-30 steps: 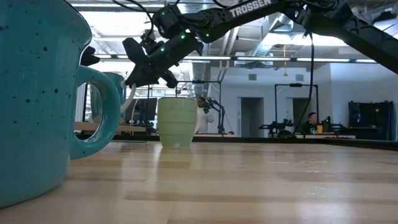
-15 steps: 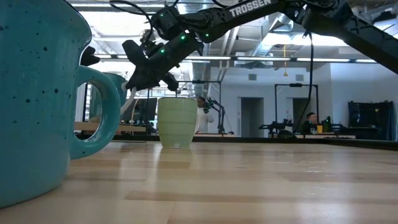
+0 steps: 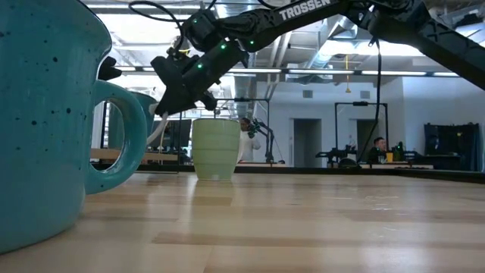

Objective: Stack small to large cups/mugs on shelf
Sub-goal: Put the light blue mug on the shelf

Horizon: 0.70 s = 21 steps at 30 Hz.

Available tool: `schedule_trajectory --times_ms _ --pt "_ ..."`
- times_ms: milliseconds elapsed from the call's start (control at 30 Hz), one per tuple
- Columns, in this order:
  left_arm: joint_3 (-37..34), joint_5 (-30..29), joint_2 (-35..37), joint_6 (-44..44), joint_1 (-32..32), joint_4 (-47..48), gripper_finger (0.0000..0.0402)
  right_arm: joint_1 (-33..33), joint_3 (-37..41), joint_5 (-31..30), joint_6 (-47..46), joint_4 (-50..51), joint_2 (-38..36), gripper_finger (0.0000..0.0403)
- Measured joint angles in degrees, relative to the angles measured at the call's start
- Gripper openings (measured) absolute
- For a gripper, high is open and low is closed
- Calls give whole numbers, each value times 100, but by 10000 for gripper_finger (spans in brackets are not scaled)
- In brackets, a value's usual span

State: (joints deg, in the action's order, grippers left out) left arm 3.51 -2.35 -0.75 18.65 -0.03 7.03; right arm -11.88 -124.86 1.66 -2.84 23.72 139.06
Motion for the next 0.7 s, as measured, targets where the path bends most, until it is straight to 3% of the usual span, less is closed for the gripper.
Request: schedule_trajectory --times_ms 433,700 --pt "0 -4 0 0 0 0 98 0 0 -21 182 71 0 64" --pt "0 -4 0 0 2 0 98 24 11 -40 178 75 17 88"
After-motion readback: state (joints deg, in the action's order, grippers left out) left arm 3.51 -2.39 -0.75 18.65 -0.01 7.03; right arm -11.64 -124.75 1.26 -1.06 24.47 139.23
